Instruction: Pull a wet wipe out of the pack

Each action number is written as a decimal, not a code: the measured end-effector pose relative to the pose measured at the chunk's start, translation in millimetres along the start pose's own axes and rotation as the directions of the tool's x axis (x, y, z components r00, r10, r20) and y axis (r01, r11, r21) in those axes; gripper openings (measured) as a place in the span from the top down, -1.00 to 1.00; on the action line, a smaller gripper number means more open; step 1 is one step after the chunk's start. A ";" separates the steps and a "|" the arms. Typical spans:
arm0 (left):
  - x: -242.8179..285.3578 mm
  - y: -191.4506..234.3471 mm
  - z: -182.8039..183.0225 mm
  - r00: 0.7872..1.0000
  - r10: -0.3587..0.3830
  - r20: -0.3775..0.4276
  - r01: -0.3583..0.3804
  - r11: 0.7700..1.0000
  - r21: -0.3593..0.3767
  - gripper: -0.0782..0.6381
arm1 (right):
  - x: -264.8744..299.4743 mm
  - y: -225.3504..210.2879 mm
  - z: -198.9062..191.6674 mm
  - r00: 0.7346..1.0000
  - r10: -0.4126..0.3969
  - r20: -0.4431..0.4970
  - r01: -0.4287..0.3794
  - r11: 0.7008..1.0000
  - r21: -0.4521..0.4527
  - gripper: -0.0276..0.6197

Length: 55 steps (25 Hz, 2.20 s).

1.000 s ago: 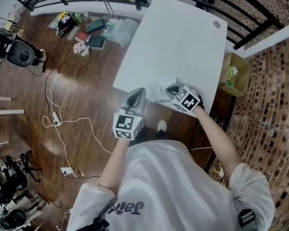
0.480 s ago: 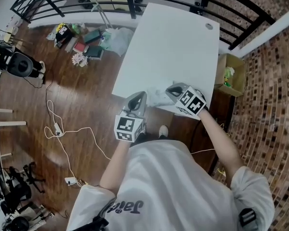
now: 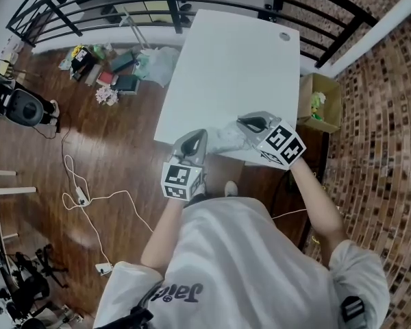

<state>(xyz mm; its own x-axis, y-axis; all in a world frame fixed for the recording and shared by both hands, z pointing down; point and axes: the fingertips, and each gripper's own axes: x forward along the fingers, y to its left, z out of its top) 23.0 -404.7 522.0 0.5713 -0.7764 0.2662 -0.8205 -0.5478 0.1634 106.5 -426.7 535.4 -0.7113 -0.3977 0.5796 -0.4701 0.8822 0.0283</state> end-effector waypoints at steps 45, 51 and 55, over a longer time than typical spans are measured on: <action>-74.3 -61.0 8.5 0.942 -0.331 0.052 0.326 0.942 0.077 0.74 | -133.0 68.4 -53.3 0.723 -0.690 0.047 0.575 0.637 0.513 0.94; -139.3 -107.8 15.4 0.947 -0.288 0.141 0.270 0.954 0.133 0.74 | -145.3 171.7 -8.7 0.715 -0.657 0.242 0.486 0.714 0.504 0.94; -206.3 -148.0 7.3 0.962 -0.207 0.180 0.188 0.975 0.118 0.74 | -175.7 247.7 -7.2 0.706 -0.635 0.315 0.464 0.750 0.472 0.94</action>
<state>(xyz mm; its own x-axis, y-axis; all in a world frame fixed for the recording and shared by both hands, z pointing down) 26.7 -165.8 436.0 0.7226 -0.6893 0.0512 -0.6906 -0.7168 0.0968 118.9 -136.5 446.4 -0.3681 -0.9199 0.1349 -0.9290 0.3579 -0.0944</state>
